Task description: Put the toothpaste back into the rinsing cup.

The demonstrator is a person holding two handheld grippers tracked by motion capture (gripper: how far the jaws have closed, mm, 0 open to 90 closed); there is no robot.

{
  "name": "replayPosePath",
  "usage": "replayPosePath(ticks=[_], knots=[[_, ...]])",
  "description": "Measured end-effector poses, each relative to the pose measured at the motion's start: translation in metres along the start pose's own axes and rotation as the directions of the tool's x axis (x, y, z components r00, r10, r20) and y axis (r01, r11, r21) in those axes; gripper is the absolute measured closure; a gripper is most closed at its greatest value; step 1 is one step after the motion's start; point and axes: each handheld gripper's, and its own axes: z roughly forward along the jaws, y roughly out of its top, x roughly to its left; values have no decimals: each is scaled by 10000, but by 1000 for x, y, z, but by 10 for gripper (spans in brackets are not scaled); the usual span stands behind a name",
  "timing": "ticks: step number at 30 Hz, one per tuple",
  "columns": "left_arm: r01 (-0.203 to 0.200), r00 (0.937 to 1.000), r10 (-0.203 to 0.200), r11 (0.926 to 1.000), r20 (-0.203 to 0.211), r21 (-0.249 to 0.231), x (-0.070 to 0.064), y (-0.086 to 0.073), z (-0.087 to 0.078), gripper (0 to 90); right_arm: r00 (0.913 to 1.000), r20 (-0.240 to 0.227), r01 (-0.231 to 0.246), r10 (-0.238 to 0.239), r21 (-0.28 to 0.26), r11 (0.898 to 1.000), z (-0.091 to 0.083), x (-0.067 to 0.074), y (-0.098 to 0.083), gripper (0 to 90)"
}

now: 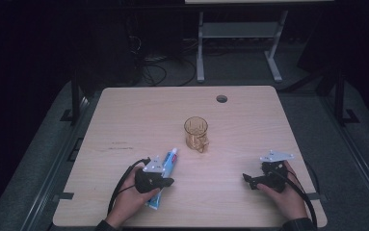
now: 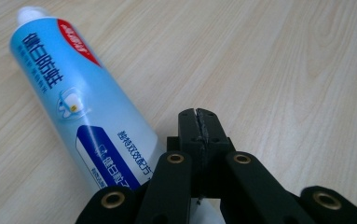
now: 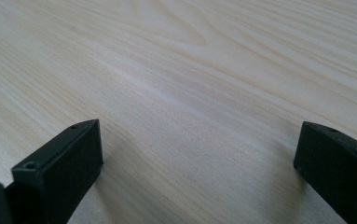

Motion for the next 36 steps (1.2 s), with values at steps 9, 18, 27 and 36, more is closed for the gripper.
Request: replayPosePath(ticks=[9,18,27,36], knots=[[145,9993,-140,9998,-352,135,7,-8,-9,900,10000,-1,4,-4,-2,10000,0,0,0,5],[346,9961,-328,9992,-820,215,17,-18,-22,900,10000,-3,-1,1,-4,10000,0,0,0,5],[680,9899,-647,9974,-1260,220,26,-29,-34,900,10000,-2,-4,4,-4,10000,0,0,0,5],[1040,9816,-1019,9946,-1617,40,36,-40,-47,900,10000,-4,-6,6,-5,10000,0,0,0,5]])
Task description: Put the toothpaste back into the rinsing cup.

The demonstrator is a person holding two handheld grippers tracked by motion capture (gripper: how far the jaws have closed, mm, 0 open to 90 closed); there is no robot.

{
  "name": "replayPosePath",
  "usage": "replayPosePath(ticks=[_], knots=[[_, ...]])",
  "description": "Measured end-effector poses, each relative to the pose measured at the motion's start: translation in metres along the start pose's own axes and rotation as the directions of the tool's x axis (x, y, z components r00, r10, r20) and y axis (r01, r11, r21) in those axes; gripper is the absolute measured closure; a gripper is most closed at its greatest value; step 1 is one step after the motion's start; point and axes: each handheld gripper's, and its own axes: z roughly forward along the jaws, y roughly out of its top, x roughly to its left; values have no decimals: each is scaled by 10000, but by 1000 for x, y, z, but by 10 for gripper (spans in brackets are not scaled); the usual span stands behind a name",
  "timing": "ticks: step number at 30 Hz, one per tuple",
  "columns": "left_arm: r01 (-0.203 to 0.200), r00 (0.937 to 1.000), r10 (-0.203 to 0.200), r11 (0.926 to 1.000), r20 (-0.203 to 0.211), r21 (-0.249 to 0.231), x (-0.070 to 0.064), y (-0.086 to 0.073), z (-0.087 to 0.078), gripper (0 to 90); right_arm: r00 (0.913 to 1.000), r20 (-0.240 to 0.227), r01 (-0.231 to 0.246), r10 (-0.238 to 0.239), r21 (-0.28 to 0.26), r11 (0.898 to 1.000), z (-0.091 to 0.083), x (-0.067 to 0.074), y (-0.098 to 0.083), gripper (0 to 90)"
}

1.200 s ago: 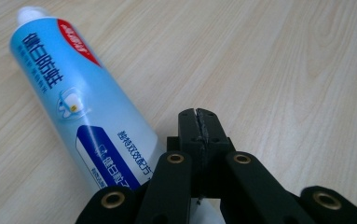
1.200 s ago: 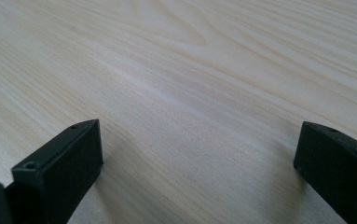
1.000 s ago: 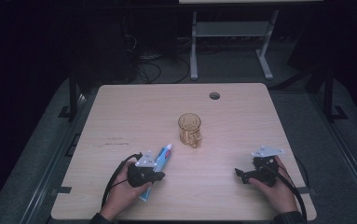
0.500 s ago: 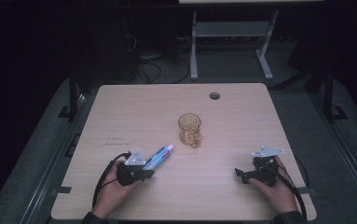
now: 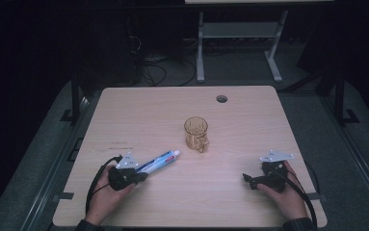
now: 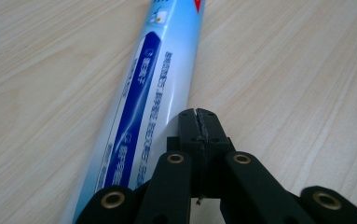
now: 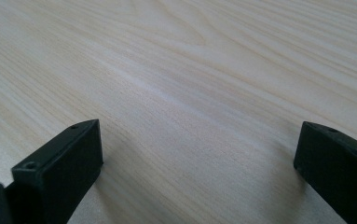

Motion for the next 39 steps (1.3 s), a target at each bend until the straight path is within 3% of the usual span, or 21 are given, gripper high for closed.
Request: replayPosePath(ticks=[14,26,32,39], knots=[[581,9965,-583,9983,-596,-53,22,-16,-12,900,10000,2,1,-1,2,10000,0,0,0,5],[1062,9859,-1061,9943,-1296,-58,44,-28,-20,900,10000,4,4,-4,9,10000,0,0,0,5],[1075,9873,-1086,9941,-1156,-152,44,-27,-22,900,10000,3,2,-2,5,10000,0,0,0,5],[778,9934,-813,9960,-813,-446,37,-7,-20,900,10000,2,1,-1,7,10000,0,0,0,5]])
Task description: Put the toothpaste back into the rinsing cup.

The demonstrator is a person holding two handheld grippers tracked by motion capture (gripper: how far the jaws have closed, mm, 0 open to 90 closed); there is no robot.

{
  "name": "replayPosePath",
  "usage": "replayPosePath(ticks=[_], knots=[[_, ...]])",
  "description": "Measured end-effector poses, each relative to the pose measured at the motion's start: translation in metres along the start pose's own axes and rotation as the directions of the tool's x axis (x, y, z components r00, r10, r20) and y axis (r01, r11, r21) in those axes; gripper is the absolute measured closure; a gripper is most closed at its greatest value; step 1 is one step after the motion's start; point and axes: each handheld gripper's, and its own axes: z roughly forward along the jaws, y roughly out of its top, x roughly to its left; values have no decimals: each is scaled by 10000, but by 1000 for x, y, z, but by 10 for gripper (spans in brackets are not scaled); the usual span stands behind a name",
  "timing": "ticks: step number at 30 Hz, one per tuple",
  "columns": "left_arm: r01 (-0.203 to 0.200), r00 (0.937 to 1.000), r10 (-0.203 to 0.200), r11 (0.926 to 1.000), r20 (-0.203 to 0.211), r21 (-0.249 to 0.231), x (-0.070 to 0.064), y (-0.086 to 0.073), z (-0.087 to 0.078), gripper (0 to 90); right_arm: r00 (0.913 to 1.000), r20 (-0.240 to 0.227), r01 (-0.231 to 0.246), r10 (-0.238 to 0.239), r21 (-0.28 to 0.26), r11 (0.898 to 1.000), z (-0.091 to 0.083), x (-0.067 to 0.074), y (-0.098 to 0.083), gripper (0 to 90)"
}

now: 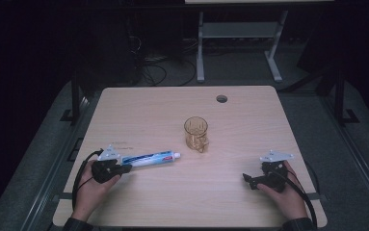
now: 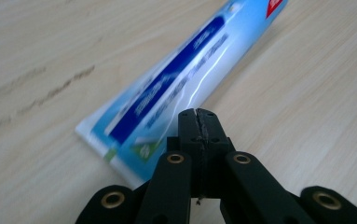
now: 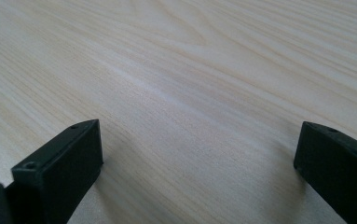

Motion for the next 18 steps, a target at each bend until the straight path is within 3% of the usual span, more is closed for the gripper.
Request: replayPosePath(ticks=[18], knots=[[-425,9972,443,9986,598,-308,-5,64,30,900,10000,1,-1,1,-4,10000,0,0,0,5]])
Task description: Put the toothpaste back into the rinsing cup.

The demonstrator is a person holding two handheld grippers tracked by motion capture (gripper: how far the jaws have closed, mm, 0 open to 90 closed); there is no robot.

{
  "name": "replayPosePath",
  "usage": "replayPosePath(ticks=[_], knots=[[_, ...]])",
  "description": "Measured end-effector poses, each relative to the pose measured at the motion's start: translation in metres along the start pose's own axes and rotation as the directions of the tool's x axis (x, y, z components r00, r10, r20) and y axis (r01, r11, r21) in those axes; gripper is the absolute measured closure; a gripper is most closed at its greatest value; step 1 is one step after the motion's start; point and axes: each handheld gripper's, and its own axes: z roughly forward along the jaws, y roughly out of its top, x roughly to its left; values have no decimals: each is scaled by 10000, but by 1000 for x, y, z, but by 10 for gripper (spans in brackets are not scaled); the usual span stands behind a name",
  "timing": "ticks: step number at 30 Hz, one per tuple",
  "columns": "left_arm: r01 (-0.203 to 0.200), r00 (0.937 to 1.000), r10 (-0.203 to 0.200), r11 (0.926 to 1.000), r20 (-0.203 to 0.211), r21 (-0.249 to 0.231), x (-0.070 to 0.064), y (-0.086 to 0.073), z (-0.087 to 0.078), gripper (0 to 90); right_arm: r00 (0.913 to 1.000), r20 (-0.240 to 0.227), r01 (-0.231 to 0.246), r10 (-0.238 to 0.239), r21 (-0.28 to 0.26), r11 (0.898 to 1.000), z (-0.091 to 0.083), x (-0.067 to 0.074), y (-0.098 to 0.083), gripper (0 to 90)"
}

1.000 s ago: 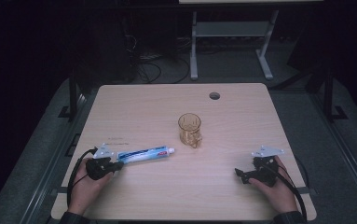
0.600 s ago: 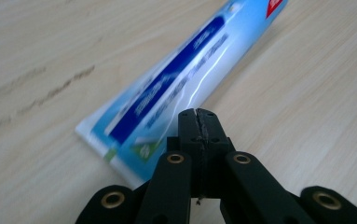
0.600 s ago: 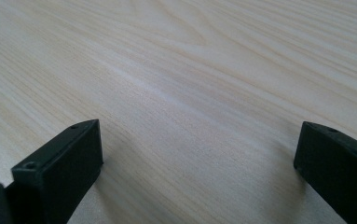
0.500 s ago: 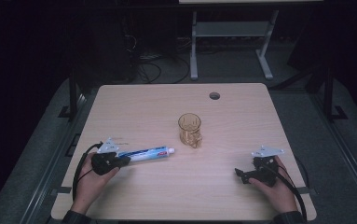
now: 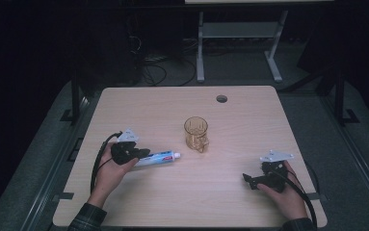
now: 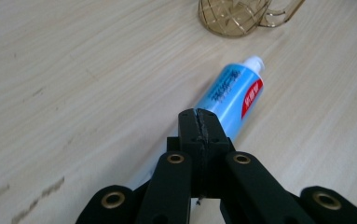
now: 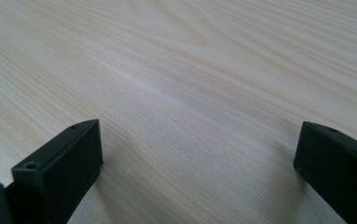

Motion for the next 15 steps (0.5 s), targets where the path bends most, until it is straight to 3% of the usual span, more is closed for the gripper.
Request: replayPosePath(ticks=[15], knots=[[-304,9982,306,9995,510,-44,-3,39,35,900,10000,0,4,-4,6,10000,0,0,0,5]])
